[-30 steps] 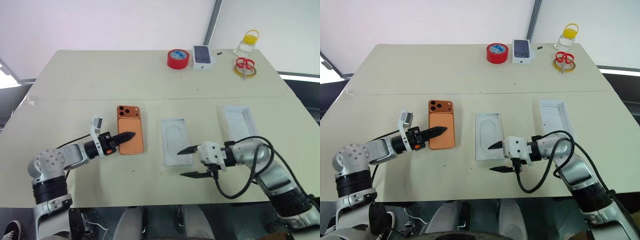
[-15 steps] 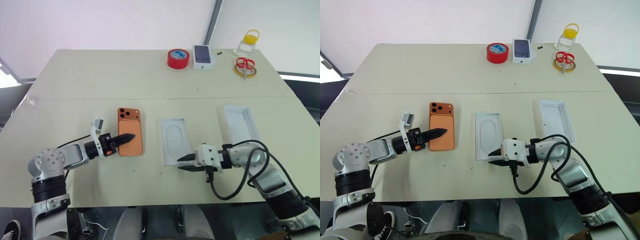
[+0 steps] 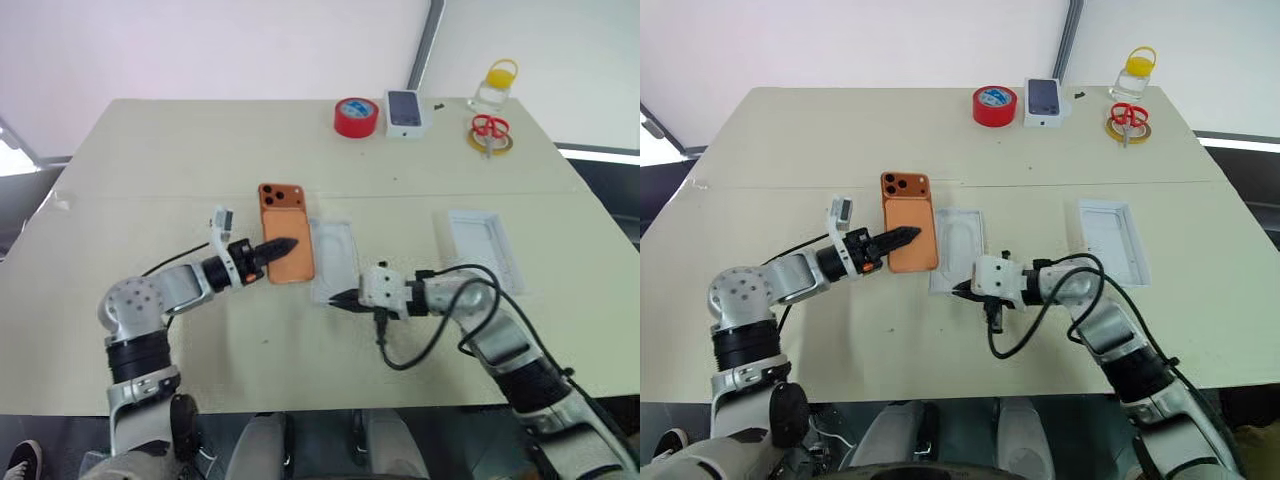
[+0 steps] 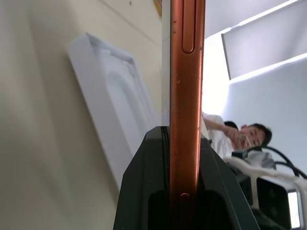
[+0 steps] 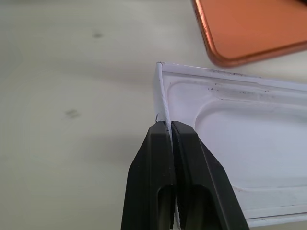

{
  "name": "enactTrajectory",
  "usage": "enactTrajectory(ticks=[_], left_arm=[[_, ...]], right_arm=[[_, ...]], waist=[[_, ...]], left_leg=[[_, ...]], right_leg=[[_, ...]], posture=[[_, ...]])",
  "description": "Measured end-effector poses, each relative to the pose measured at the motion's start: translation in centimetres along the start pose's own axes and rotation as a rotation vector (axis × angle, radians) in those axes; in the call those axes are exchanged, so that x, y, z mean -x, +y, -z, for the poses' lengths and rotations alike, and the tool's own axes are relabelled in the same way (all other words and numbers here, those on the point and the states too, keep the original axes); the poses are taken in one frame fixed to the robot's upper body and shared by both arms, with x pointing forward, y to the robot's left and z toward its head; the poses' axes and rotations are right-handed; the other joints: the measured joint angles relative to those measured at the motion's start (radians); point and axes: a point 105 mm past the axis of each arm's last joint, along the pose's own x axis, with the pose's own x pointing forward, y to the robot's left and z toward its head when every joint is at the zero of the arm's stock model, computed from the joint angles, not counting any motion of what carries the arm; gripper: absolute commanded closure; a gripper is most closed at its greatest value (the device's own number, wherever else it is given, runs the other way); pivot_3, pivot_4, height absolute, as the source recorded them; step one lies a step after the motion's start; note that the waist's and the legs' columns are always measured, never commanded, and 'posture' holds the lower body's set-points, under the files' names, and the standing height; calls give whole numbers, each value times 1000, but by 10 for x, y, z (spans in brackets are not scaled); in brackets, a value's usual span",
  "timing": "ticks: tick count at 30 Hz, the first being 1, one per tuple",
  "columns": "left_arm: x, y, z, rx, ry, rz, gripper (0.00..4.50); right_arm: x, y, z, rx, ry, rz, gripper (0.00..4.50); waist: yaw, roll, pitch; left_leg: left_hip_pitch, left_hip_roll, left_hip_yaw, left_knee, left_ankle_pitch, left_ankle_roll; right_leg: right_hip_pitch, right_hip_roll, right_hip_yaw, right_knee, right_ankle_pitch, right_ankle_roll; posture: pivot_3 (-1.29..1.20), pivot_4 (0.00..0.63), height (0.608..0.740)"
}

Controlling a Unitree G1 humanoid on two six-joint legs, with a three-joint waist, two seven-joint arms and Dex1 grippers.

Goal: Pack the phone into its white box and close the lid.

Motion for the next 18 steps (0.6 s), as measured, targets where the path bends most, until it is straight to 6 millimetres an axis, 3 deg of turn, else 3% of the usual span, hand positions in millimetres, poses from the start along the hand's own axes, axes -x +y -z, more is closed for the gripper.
enactTrajectory(ticks=[6,10,13,18], left_arm=[[-11,1,-14,1,-54,-17,4500],[-13,4,-6,9,-27,-24,4500],[-12,11,1,15,-14,-37,4500],[-18,13,12,-1,46,-32,4500]], right_arm=[[-23,-12,-4,25,47,64,4465],[-34,-13,-9,-58,31,79,3179],[-31,-7,-21,-67,-22,41,1699],[6,-11,-61,-84,-196,11,1699]], waist=[[-4,0,0],[-4,0,0],[-1,0,0],[2,0,1]], left_leg=[[0,0,0,0,0,0],[0,0,0,0,1,-1],[-1,0,-1,0,0,0],[0,0,-1,1,0,1]], right_leg=[[0,0,0,0,0,0],[0,1,0,1,1,2],[0,1,0,0,1,2],[2,1,0,0,1,2]], posture=[[0,150,740],[0,150,740],[0,150,740],[0,150,740]])
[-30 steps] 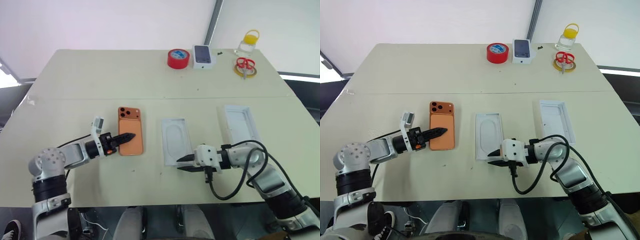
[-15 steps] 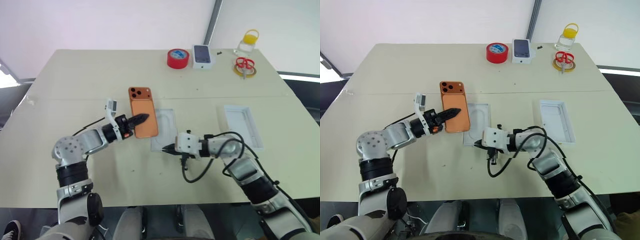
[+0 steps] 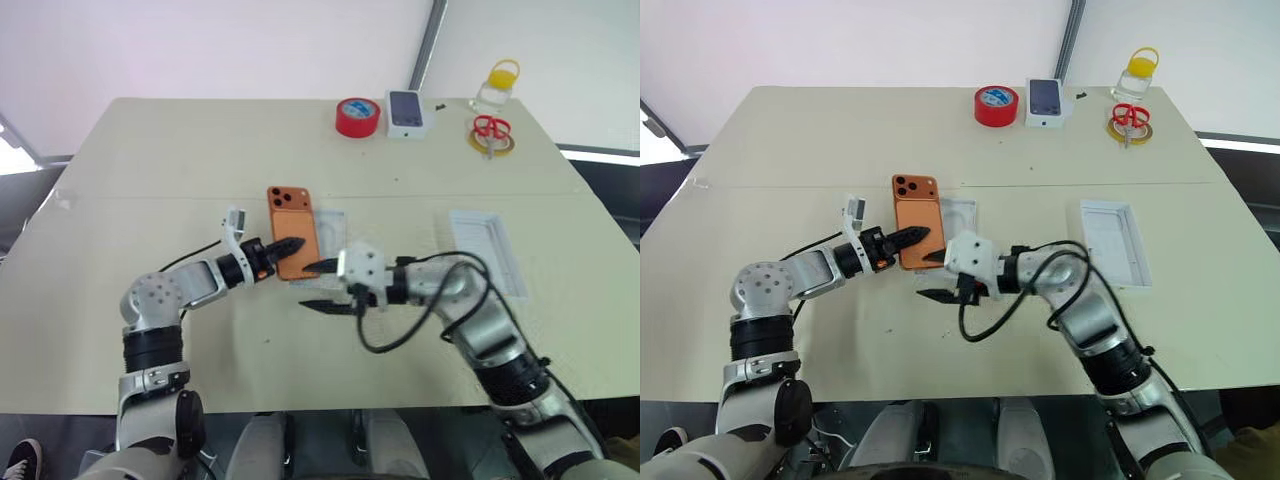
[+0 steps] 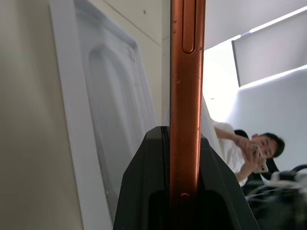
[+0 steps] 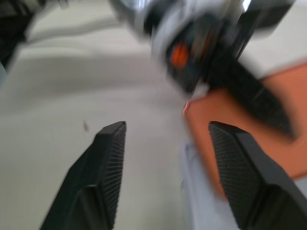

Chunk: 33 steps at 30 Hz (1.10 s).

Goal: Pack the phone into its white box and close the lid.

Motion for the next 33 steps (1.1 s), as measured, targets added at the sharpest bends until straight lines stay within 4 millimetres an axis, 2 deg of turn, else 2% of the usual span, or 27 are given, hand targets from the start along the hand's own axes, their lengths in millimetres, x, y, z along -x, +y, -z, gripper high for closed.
enactTrajectory(ticks=[2,4,8,12,13,14,19,25,30,33], left_arm=[[-3,2,6,-2,33,3,4500],[-5,6,8,2,54,3,4500],[-20,3,5,-13,86,28,4500],[-27,4,10,-21,140,52,4500],[-28,5,12,-19,152,54,3496],[-28,6,13,-20,163,55,3176],[-29,-1,4,-41,165,87,668],[-24,-4,-10,-125,194,29,668],[-12,-11,-12,-240,271,1,668],[-2,-8,-15,-315,299,-54,668]], right_arm=[[19,-5,5,-2,52,4,1699],[30,-12,13,-7,90,32,1699],[35,-26,22,-28,90,109,1699],[34,-29,23,-19,81,141,1699],[34,-29,23,-16,82,146,1624],[34,-28,25,-17,82,151,1624],[34,-28,27,-16,85,165,1624],[35,-31,33,-20,95,189,1624],[30,-30,32,-8,82,182,1624],[30,-32,36,-11,91,193,1624]], waist=[[0,0,0],[-2,0,0],[-4,-1,0],[-5,0,0],[-5,0,0],[-5,0,0],[-3,-1,0],[-5,0,1],[-6,-1,1],[-4,0,1]], left_leg=[[0,0,0,0,0,1],[0,0,0,0,0,1],[0,1,1,0,0,1],[0,1,1,0,0,1],[0,1,1,0,0,1],[0,1,1,0,0,1],[0,1,1,0,0,1],[0,1,1,0,0,1],[0,1,1,0,0,1],[0,1,1,0,0,1]], right_leg=[[0,0,0,0,-2,-3],[0,1,0,0,-2,-3],[0,2,0,0,-1,-2],[0,2,0,0,0,0],[0,2,0,0,0,0],[0,2,0,0,0,0],[0,1,0,0,0,0],[0,2,0,1,0,1],[0,2,0,1,0,1],[0,1,0,0,0,0]], posture=[[0,150,740],[0,150,740],[0,150,740],[0,150,740],[0,150,740],[0,150,740],[0,150,740],[0,150,740],[0,150,740],[0,150,740]])
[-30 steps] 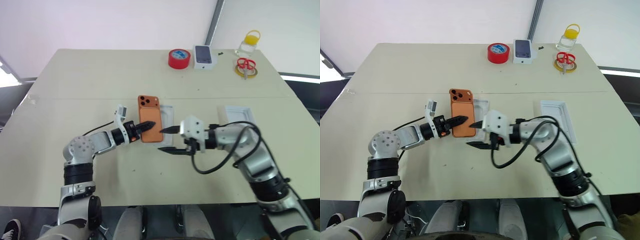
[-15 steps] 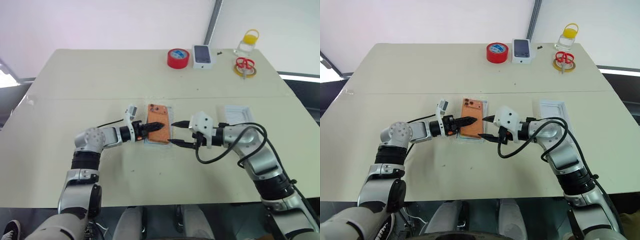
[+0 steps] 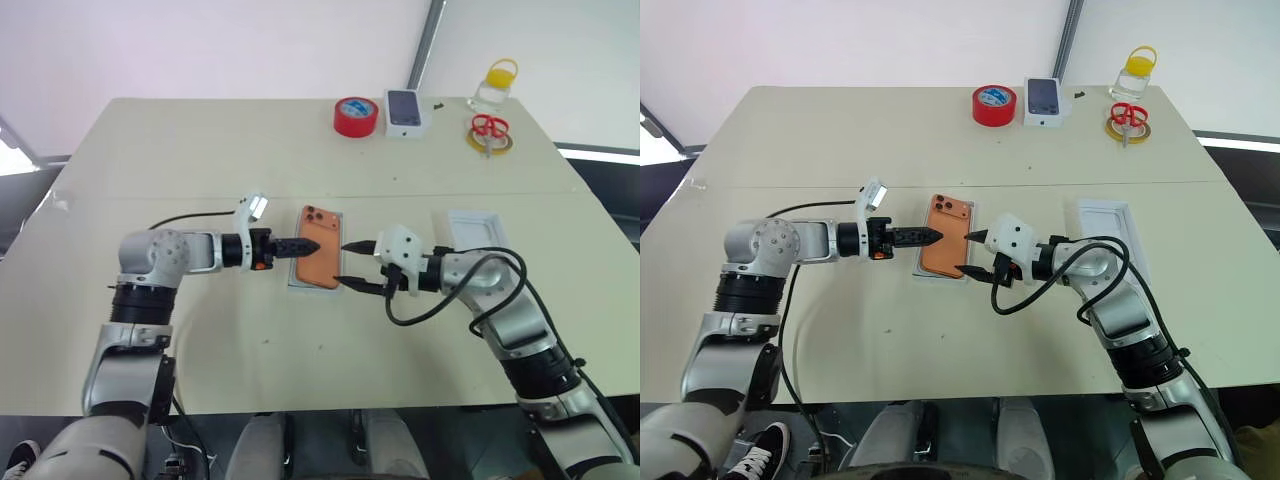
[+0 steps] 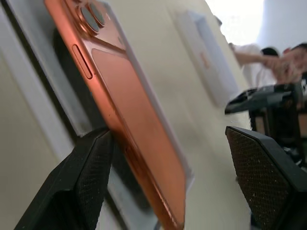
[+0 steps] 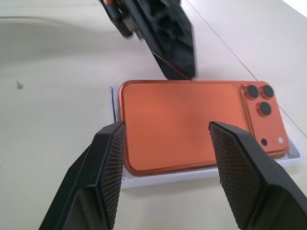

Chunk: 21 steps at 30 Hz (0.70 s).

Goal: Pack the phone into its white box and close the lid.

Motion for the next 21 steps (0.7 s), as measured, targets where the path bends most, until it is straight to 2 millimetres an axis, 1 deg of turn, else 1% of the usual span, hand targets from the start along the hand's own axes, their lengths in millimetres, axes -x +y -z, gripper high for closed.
enactTrajectory(ticks=[5,7,8,10,13,14,15,16,18,19,21], left_arm=[[13,2,0,-60,-2,-43,668],[16,8,-4,-97,-28,-85,668],[18,16,-9,-120,-58,-132,889],[24,31,-15,-151,-104,-220,1479],[41,57,-16,-316,-118,-390,3102],[44,63,-15,-367,-115,-436,3636],[44,68,-13,-405,-113,-465,4206],[42,71,-10,-448,-104,-487,4438],[33,74,-5,-516,-92,-511,4438],[22,73,-1,-538,-86,-498,4438],[8,66,1,-572,-73,-465,4438]], right_arm=[[0,-2,5,-4,10,9,1624],[-1,-5,8,7,25,23,1624],[-2,-9,11,17,36,40,1877],[-2,-17,14,22,56,76,2466],[1,-30,24,52,106,135,4094],[3,-34,30,67,134,159,4500],[4,-37,36,81,157,177,4500],[4,-38,40,95,173,188,4500],[1,-40,44,136,199,198,4500],[-2,-40,46,173,215,191,4500],[-6,-35,51,236,244,162,4500]], waist=[[-1,0,0],[-1,0,0],[0,0,0],[-1,0,0],[-3,0,0],[-1,0,0],[-1,0,0],[2,0,0],[5,1,0],[8,1,0],[14,1,0]], left_leg=[[0,0,0,0,0,0],[0,0,0,0,0,0],[0,0,0,0,0,0],[0,0,0,0,0,0],[0,0,1,-1,0,0],[0,0,1,-1,0,0],[0,0,1,-1,0,0],[0,0,1,-1,0,0],[-1,-1,1,0,0,0],[-1,-2,2,0,0,0],[0,-2,2,1,0,0]], right_leg=[[0,0,0,0,0,0],[0,0,0,0,0,-1],[0,0,0,0,-1,-2],[0,0,0,0,-1,-3],[-1,0,0,0,-1,-2],[-1,0,0,0,-1,-2],[-1,0,1,0,-1,-2],[-1,-1,0,0,-1,-3],[-1,-3,0,0,-1,-3],[0,-3,0,0,-1,-3],[0,-3,0,0,-1,-3]], posture=[[0,150,740],[0,150,740],[0,150,740],[0,150,740],[0,150,740],[0,150,740],[0,150,740],[0,150,740],[0,150,740],[0,150,740],[0,150,740]])
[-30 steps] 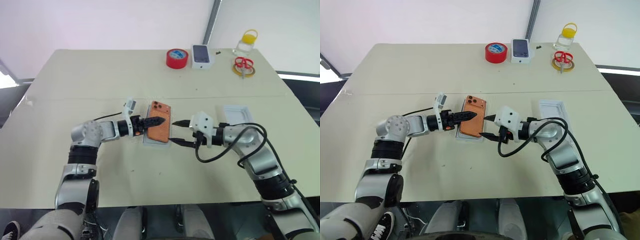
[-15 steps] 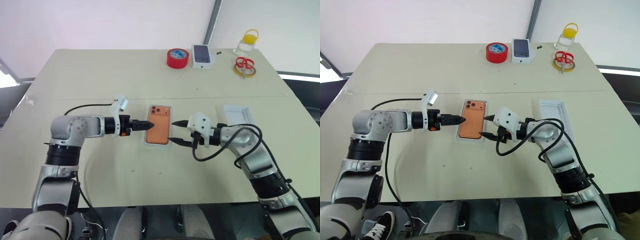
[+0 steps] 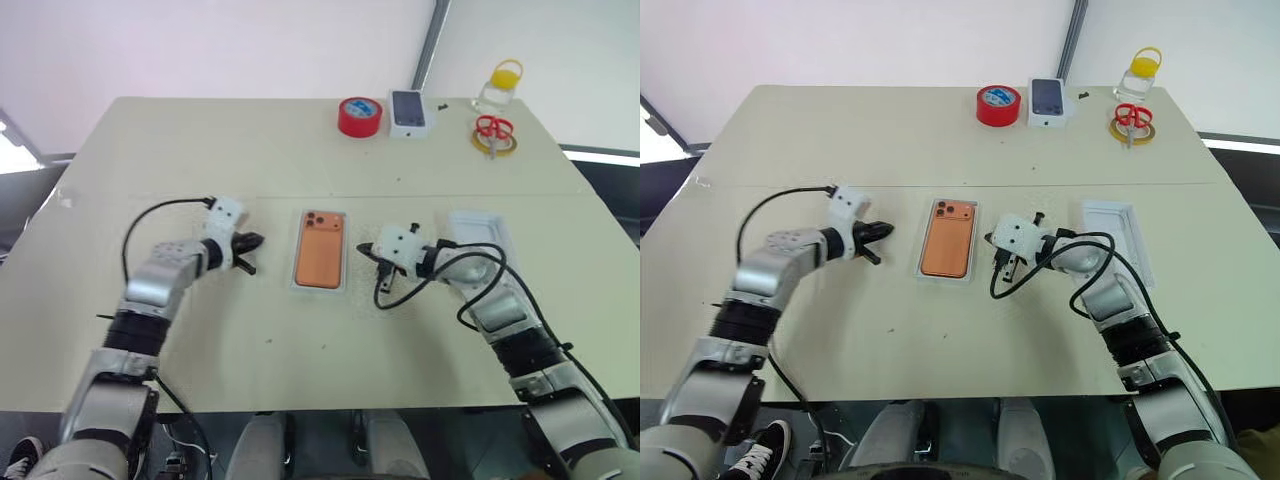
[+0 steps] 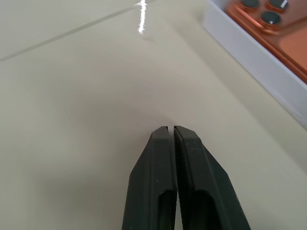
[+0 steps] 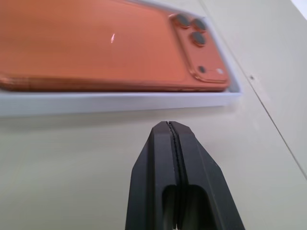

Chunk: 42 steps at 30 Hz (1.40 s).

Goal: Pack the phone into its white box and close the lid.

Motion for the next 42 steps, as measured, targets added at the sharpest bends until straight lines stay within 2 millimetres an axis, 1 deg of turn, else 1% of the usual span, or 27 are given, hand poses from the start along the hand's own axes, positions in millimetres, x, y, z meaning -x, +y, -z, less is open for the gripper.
enactTrajectory(ticks=[2,4,6,8,11,14,16,20,25,28,33,39,42], left_arm=[[-7,-18,-2,-30,19,62,4438],[-11,-34,-4,-67,33,120,4438],[-17,-53,-5,-59,45,187,4438],[-17,-63,-6,-29,65,234,4438],[-27,-86,-10,30,57,314,4438],[-41,-115,-16,94,39,397,4438],[-48,-128,-20,90,39,433,4438],[-58,-147,-25,17,42,484,4438],[-65,-153,-27,-34,48,542,4438],[-66,-156,-27,-44,43,567,4438],[-67,-155,-27,-61,34,570,4438],[-62,-151,-25,-75,30,569,4438],[-58,-146,-22,-75,25,558,4438]], right_arm=[[-4,11,4,72,18,-47,4500],[-4,11,2,88,7,-52,4500],[-5,12,1,81,-4,-60,4500],[0,9,6,78,18,-60,4500],[17,1,21,87,77,-51,4500],[42,-7,40,76,145,-36,4500],[59,-6,48,67,173,-37,4500],[79,-3,58,47,214,-29,4500],[92,4,61,36,236,-26,4500],[98,7,62,-10,248,-31,4500],[101,11,60,-21,251,-38,4500],[103,9,61,0,252,-34,4500],[110,3,70,6,275,-25,4500]], waist=[[5,0,0],[7,0,0],[8,0,0],[10,1,0],[21,2,-1],[39,2,-1],[39,2,-1],[33,2,-1],[35,2,-1],[35,2,-1],[34,2,-1],[33,2,-1],[33,2,-1]], left_leg=[[0,0,0,0,0,0],[1,0,0,0,0,1],[2,0,0,1,0,1],[2,0,-1,1,0,2],[3,-2,-1,2,-2,4],[2,-3,-1,3,-3,6],[2,-3,-1,3,-3,6],[2,-2,0,3,-3,7],[2,-1,0,3,-3,7],[2,-1,0,3,-3,7],[2,0,0,3,-3,7],[2,1,0,3,-3,7],[2,1,0,3,-3,7]], right_leg=[[0,0,0,0,0,1],[1,0,0,0,0,1],[3,0,0,0,0,1],[4,1,-1,0,0,1],[6,-1,-1,-1,0,1],[7,-1,-1,-4,0,1],[8,-1,-1,-6,0,1],[8,-1,-1,-9,0,1],[8,0,-1,-9,-1,1],[8,0,-1,-9,-1,1],[8,0,-1,-9,-1,1],[7,1,-1,-9,-1,1],[7,1,-1,-9,-1,1]], posture=[[0,150,740],[0,150,740],[0,150,740],[0,150,740],[0,150,740],[0,150,740],[0,150,740],[0,150,740],[0,150,740],[0,150,740],[0,150,740],[0,150,740],[0,150,740]])
